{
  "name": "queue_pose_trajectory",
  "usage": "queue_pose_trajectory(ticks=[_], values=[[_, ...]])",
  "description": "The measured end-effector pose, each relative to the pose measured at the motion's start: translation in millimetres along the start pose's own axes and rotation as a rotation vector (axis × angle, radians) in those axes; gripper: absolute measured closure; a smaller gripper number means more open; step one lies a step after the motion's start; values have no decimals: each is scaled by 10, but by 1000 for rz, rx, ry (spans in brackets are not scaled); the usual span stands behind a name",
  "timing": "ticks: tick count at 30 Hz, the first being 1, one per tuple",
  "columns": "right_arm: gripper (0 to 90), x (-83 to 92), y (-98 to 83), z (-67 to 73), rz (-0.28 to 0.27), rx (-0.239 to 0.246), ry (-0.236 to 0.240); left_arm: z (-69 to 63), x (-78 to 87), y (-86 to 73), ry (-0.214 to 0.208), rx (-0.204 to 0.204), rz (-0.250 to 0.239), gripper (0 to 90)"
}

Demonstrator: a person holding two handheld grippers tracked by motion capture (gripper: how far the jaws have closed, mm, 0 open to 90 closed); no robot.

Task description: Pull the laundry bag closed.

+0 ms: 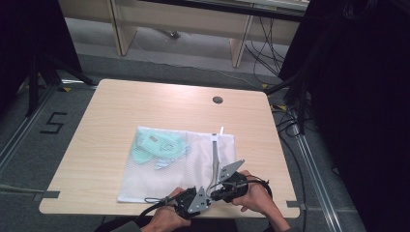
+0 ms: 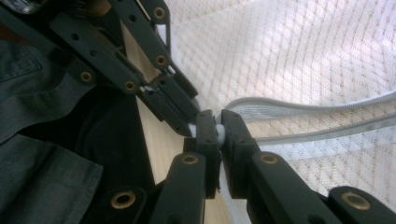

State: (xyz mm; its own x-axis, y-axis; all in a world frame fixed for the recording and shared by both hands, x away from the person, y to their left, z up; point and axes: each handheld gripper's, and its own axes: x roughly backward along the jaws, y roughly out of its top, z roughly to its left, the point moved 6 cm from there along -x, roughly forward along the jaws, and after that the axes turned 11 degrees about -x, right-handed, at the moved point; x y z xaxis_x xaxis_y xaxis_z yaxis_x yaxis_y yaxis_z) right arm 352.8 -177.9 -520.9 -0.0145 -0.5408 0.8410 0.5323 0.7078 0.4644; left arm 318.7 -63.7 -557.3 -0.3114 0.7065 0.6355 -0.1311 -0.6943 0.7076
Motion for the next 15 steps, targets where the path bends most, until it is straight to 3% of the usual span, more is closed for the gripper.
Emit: queue_pose_trajectory(ticks=[2, 3, 4, 6, 8, 9, 11, 12, 13, 14, 15], values=[[865, -5, -3, -16, 9, 3, 5, 3, 3, -1, -3, -1, 0, 888], [866, -26, -1, -52, 10, 33, 26, -2, -5, 3, -3, 12, -11, 888], [865, -22, -14, -37, 19, 3, 27, 3, -2, 3, -23, 27, -10, 888], [865, -26, -15, -42, 22, 5, 30, 13, 1, -2, -25, 43, -13, 888], [865, -36, -2, -54, 17, 17, 14, 19, 7, -10, -34, 54, -10, 889], [865, -58, 22, -66, 15, 52, 14, 25, 5, -10, -35, 55, -12, 890], [865, -59, 13, -51, 30, 29, 15, 34, 9, -15, -32, 53, -4, 890], [866, -67, 44, -66, 17, 64, -4, 42, 20, -17, -36, 63, 0, 890], [866, -65, 39, -49, 25, 44, -3, 41, 15, -20, -46, 66, -5, 890], [866, -76, 53, -66, 25, 76, -2, 55, 24, -30, -47, 51, 12, 891], [865, -86, 55, -59, 23, 70, -4, 43, 26, -23, -47, 71, 4, 890]])
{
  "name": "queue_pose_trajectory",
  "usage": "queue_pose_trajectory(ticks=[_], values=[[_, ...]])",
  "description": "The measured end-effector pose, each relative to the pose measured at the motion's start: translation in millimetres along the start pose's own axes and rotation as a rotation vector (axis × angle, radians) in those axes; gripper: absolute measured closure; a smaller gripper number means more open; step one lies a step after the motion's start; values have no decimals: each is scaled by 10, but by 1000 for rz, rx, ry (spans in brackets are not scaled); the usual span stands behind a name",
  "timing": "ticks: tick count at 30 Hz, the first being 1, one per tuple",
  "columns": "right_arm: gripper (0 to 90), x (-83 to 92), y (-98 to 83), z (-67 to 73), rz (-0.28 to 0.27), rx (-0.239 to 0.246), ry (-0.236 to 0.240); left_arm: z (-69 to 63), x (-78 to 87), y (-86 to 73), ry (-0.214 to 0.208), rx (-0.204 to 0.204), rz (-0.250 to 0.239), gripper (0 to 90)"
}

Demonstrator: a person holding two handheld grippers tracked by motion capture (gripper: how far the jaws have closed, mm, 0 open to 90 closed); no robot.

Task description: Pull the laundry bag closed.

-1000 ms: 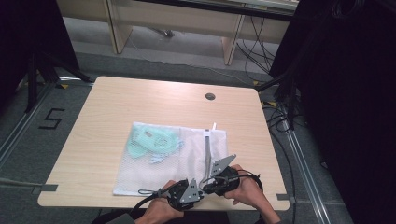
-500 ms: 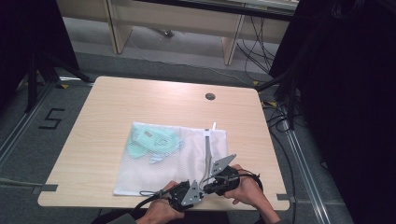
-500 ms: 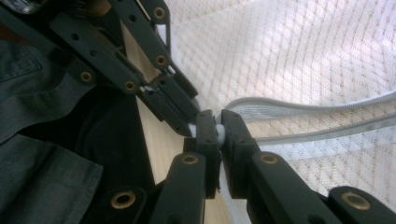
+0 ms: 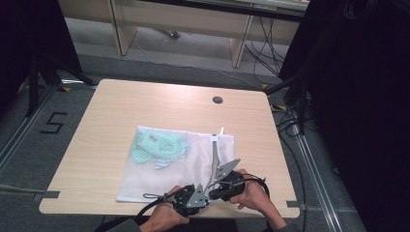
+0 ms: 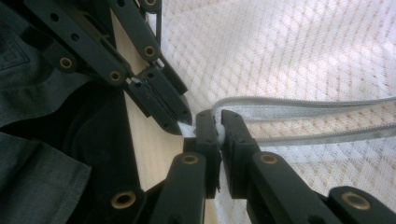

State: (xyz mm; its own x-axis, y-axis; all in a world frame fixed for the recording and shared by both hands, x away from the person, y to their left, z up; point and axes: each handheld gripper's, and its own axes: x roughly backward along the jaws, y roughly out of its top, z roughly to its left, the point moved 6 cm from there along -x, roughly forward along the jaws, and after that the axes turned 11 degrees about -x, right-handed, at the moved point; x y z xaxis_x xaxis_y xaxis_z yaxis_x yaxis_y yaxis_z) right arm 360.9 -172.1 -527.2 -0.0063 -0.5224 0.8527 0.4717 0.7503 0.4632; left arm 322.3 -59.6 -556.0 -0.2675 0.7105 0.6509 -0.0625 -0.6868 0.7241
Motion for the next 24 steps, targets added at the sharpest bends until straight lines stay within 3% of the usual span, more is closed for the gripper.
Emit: queue_pose_trajectory(ticks=[1, 3, 11, 13, 17, 19, 24], values=[[866, -7, 0, 1, 12, 6, 14, 0, 0, 0, 0, 0, 0, 891], [865, -6, 14, 1, -1, 3, -3, 1, -3, 8, 5, 18, -12, 891], [867, 60, 33, 23, -21, -6, 11, 50, 45, 15, 8, -54, 17, 891], [867, 61, 33, 22, -21, 2, 10, 36, 38, 10, 4, -30, 17, 891], [867, 49, 32, 19, -14, 2, 8, 18, 41, 17, 11, -60, 23, 891], [867, 20, 39, 18, -11, 9, -10, 25, 36, 19, 1, -12, 12, 892], [866, 5, 37, -8, -1, 0, -2, 21, 29, 11, -2, -18, 14, 892]])
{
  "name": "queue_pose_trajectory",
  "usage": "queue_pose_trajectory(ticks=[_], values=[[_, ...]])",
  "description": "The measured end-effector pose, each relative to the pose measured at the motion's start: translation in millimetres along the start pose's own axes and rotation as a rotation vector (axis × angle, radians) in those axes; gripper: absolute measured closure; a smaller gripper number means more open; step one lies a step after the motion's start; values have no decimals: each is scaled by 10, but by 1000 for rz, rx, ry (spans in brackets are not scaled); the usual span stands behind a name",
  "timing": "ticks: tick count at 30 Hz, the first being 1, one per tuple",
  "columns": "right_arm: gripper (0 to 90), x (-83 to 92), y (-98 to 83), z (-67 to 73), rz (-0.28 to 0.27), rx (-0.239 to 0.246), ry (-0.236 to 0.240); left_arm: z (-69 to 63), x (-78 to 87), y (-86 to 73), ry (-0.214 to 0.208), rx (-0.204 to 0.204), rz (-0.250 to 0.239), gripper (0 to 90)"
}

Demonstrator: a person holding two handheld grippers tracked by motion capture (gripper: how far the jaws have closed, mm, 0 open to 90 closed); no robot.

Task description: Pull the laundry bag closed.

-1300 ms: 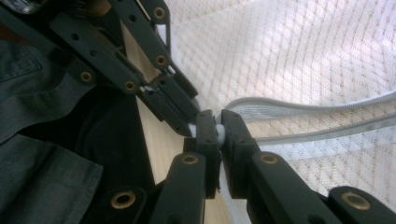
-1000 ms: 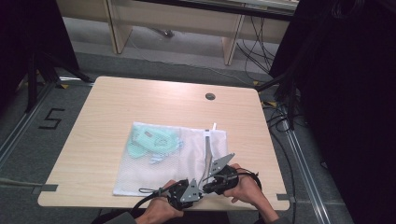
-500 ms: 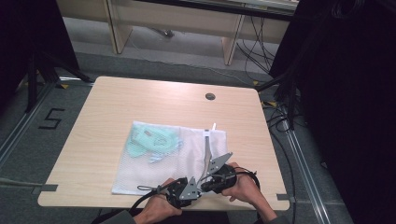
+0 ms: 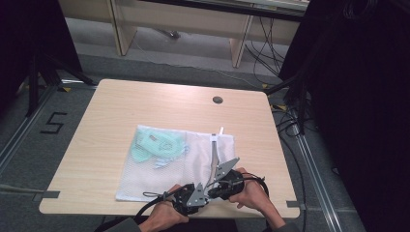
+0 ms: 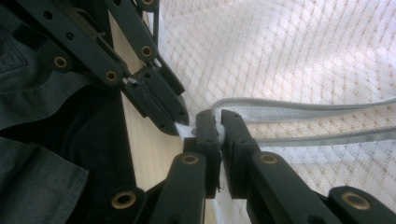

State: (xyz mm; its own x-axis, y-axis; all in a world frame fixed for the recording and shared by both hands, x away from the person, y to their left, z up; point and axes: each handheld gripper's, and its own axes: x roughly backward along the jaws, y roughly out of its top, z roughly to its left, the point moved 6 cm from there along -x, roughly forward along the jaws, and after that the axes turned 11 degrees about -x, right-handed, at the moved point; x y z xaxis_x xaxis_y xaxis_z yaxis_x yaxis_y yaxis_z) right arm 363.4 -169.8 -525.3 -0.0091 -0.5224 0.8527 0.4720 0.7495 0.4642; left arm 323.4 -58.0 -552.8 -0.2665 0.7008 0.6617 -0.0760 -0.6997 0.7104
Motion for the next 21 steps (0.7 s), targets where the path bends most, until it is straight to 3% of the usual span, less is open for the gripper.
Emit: queue_pose_trajectory(ticks=[2, 3, 4, 5, 7, 11, 12, 13, 14, 15, 18, 19, 21], values=[[867, -10, 4, -7, 11, 27, -17, 4, 0, -12, -1, -9, 7, 892], [867, 8, 8, 17, 10, 17, -3, 17, -1, -24, 21, -44, 30, 891], [867, 8, 8, 17, 10, 17, -3, 17, -1, -24, 21, -44, 30, 891], [867, 63, 16, 35, 3, 13, 29, 16, -5, -22, 25, -38, 22, 890], [867, 79, 12, 32, -3, 9, 12, 45, 1, -19, 25, -51, 22, 890], [867, 79, 13, 46, -4, 9, 24, 46, -9, -17, 45, -73, 33, 886], [867, 79, 13, 46, -4, 9, 24, 46, -9, -17, 45, -73, 33, 884], [867, 92, 5, 71, 3, -25, 36, 49, -10, -16, 48, -75, 32, 880], [867, 92, 5, 71, 3, -25, 36, 29, -14, -16, 38, -49, 28, 880], [867, 90, 19, 50, -7, 1, 32, 32, -13, -12, 42, -48, 28, 874], [867, 85, 26, 45, -18, -7, 16, 36, -23, -7, 66, -51, 30, 827], [867, 84, 28, 45, -21, -9, 16, 27, -34, 1, 41, -68, 29, 821], [867, 83, 24, 54, -20, -36, 24, 14, -35, 6, 33, -56, 30, 820]])
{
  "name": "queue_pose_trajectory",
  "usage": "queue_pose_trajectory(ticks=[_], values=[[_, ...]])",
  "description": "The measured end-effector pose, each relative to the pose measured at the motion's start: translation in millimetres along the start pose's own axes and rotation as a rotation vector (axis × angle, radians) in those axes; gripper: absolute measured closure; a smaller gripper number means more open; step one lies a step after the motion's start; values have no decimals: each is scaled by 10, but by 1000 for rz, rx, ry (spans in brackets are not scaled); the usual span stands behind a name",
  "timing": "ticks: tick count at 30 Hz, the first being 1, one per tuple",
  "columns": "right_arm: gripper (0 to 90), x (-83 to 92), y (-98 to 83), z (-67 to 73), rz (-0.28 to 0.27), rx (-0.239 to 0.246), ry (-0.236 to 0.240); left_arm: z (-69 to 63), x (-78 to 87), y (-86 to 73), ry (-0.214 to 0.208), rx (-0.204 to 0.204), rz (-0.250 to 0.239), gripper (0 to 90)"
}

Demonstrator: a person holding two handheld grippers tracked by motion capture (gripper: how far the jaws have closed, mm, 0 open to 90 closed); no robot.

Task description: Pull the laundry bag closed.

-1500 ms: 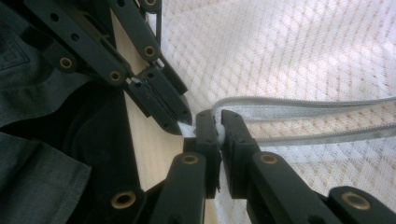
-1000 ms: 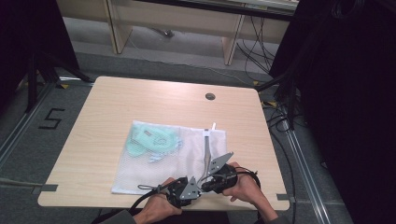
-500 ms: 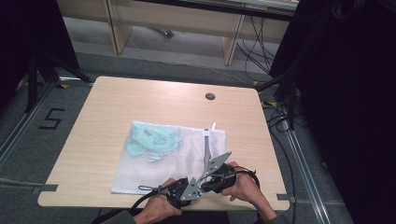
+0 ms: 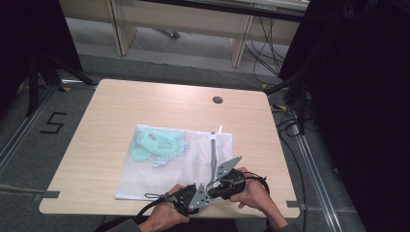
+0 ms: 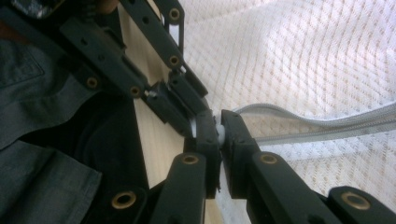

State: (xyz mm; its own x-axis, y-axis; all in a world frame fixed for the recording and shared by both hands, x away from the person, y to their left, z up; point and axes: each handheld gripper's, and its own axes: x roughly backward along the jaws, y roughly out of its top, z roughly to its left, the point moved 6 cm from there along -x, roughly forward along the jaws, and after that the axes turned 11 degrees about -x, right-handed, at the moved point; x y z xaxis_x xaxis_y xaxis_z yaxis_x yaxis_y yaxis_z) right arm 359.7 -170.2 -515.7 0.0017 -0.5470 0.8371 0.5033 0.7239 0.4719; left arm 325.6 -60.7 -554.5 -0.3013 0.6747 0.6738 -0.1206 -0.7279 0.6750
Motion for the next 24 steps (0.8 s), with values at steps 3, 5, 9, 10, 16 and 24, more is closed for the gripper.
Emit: queue_pose_trajectory(ticks=[3, 5, 9, 10, 16, 24], values=[[867, -10, -3, -16, 0, -8, -8, -1, 0, -6, 9, 2, 5, 859], [867, -10, 2, -12, -6, -10, -7, -1, 4, -9, 15, -4, 7, 880], [867, 0, 5, -24, -8, -10, -10, -2, 29, 16, 29, -44, 9, 890], [867, 0, 5, -24, -8, -10, -10, -3, 36, 24, 28, -50, 12, 890], [867, -12, 3, -58, -3, 6, -11, 6, 61, 32, -12, -28, 12, 894], [866, -108, 14, -90, 35, 9, -24, 20, 51, -4, -11, 11, 17, 895]])
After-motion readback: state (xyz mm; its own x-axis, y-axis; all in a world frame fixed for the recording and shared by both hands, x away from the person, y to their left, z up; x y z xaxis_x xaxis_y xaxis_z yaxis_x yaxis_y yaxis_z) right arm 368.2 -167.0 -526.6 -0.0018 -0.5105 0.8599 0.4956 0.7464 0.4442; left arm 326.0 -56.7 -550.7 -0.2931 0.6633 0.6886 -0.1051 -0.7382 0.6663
